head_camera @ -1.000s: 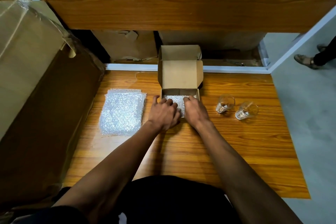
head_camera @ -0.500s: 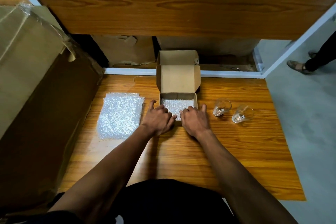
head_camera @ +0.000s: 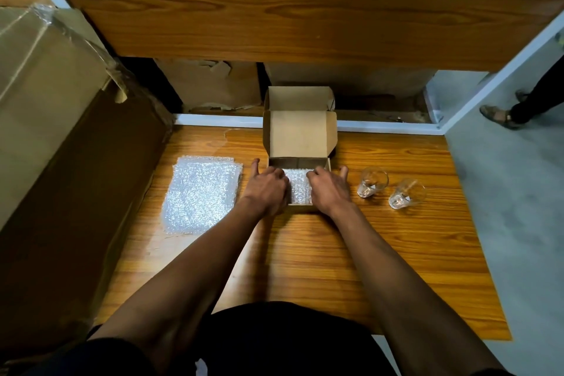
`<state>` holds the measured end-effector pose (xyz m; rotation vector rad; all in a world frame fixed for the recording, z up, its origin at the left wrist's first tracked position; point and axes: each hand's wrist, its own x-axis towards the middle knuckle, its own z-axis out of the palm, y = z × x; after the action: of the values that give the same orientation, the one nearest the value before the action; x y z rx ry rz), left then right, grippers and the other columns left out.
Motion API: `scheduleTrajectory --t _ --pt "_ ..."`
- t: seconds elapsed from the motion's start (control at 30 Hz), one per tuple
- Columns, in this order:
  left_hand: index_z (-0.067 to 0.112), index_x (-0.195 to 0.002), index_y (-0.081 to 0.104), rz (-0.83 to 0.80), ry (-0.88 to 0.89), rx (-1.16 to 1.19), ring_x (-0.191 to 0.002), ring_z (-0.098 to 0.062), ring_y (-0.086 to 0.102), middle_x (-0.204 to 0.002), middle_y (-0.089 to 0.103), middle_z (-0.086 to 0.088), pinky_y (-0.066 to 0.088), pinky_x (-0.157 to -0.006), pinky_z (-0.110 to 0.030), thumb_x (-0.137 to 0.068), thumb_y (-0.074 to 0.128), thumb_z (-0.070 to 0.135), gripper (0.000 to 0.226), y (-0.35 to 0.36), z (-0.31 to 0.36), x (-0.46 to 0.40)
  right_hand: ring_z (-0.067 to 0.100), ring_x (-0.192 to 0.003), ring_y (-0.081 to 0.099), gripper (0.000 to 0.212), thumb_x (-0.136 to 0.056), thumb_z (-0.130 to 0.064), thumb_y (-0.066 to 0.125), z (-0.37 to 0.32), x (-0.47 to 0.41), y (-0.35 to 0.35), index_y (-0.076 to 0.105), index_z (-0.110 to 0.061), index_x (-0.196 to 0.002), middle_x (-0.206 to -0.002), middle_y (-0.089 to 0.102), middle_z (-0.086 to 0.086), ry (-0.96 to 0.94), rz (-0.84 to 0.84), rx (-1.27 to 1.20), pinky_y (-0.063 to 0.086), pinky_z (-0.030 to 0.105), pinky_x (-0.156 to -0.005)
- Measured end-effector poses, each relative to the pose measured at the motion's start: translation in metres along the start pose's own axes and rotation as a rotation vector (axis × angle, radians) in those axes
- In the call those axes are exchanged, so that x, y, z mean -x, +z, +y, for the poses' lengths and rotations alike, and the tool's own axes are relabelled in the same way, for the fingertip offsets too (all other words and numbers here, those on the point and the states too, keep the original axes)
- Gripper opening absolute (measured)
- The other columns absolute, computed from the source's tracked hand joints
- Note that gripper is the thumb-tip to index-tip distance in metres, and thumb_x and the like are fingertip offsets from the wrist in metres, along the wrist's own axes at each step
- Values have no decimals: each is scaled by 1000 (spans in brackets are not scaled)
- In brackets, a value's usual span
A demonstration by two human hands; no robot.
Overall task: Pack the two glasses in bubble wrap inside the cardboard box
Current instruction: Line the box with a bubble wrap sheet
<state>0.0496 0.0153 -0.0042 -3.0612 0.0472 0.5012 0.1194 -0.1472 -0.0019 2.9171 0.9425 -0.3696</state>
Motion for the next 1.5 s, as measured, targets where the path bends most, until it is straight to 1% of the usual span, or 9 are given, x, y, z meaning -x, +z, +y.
scheduleTrajectory --t 0.2,0.4,0.6,0.7,0.83,0.9,1.03,1.23,1.5 --pt "22 -128 65 -54 -9 8 -137 -26 54 -133 67 -5 3 -125 -70 -103 50 49 40 -11 1 -7 26 -116 61 38 -93 -3 64 -5 -9 -6 62 -20 -126 -130 57 7 5 -93 29 21 59 -116" --pt "26 -123 62 110 149 -15 -125 -23 55 -124 65 0 25 -112 -61 -98 19 52 57 -2 -1 13 22 -104 62 19 -101 -23 51 2 9 5 66 -23 -111 -112 63 1 -189 134 -82 28 48 -100" --pt "32 -117 70 100 165 8 -122 -19 61 -120 70 4 15 -113 -63 -99 8 59 71 15 -5 21 16 -93 63 47 -99 -43 28 8 31 22 71 -23 -100 -104 71 -2 -263 126 -55 23 51 -109" --pt "34 -133 64 125 180 6 -130 -18 58 -135 66 4 15 -117 -65 -103 13 65 67 18 -9 22 17 -116 62 56 -101 -51 29 10 33 26 68 -21 -127 -127 68 1 -288 145 -38 20 56 -116" --pt "31 -162 34 51 130 -20 -154 -19 35 -170 35 1 1 -122 -69 -105 8 61 70 14 -9 22 22 -150 38 77 -98 -62 22 14 32 28 38 -19 -159 -165 38 8 -244 -5 66 4 66 -122" --pt "30 -162 35 17 105 -49 -155 -20 33 -170 33 0 -3 -122 -69 -104 6 57 70 10 -6 21 24 -151 37 82 -95 -65 13 11 29 28 33 -20 -162 -169 30 8 -215 -54 92 -2 68 -121" --pt "28 -138 59 37 93 -83 -137 -22 53 -146 58 -1 5 -122 -68 -98 1 55 75 5 2 17 30 -149 39 89 -91 -68 5 4 25 25 34 -21 -161 -170 27 9 -203 -112 123 -6 70 -121" --pt "28 -163 32 -11 44 -91 -158 -27 28 -171 32 -4 -8 -122 -69 -104 6 57 71 9 2 10 39 -156 20 76 -100 -62 13 4 21 18 31 -23 -162 -172 20 7 -195 -106 173 -5 72 -120" --pt "28 -154 48 -48 47 -161 -153 -26 37 -160 47 -5 -9 -121 -72 -103 6 54 70 7 3 5 40 -155 23 74 -103 -61 11 -3 16 19 23 -22 -165 -173 16 10 -164 -172 192 -10 72 -119"
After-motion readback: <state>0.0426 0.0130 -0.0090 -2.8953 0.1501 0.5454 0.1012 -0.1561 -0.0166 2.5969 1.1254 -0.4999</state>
